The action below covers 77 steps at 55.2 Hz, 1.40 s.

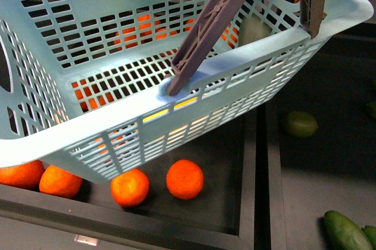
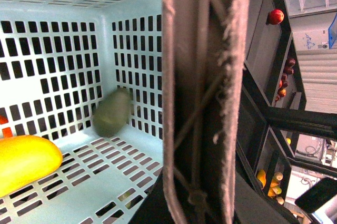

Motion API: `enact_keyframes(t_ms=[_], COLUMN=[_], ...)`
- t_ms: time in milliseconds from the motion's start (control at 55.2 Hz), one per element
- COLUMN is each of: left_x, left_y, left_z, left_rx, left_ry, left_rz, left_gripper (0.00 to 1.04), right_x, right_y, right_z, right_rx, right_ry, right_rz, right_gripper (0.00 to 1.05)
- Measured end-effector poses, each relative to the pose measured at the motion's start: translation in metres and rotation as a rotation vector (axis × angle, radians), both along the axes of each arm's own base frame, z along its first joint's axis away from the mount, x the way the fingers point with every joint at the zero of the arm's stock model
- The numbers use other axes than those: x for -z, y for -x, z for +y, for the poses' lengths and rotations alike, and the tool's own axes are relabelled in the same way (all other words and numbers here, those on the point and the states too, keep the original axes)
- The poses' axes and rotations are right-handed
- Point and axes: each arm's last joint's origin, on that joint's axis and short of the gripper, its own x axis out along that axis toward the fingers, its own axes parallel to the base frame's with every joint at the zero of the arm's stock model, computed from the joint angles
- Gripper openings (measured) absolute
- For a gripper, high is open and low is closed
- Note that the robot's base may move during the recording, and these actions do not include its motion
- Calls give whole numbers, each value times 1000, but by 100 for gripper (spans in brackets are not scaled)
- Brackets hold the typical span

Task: Pick mango and avocado into basket

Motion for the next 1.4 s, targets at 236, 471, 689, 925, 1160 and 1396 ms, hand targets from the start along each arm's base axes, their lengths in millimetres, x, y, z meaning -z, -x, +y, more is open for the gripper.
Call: enact_keyframes(t_ms=[236, 471, 689, 925, 1160, 1396], left_x=[1, 1, 1, 1, 1, 1], left_y=[-1, -1, 0, -1, -1, -1], left_z=[0, 0, -1, 0, 0, 0], left_rx=[-2, 0, 8, 2, 2, 0], left_ry=[-6, -4, 1, -6, -6, -4], left_rz=[-1, 0, 3, -1, -1, 0], left_gripper=[7, 7, 7, 7, 7, 7], right_x=[-2, -8, 21, 34, 43, 51], right_y=[57, 130, 155, 182, 197, 212], right_z=[-65, -101, -111, -111, -111, -111], right_rx=[146, 213, 188, 189, 187, 190], right_ry=[91, 388, 444, 452, 452, 451], right_rz=[-55, -389, -350, -366, -363, -377], right_gripper=[91, 52, 15, 2, 2, 2])
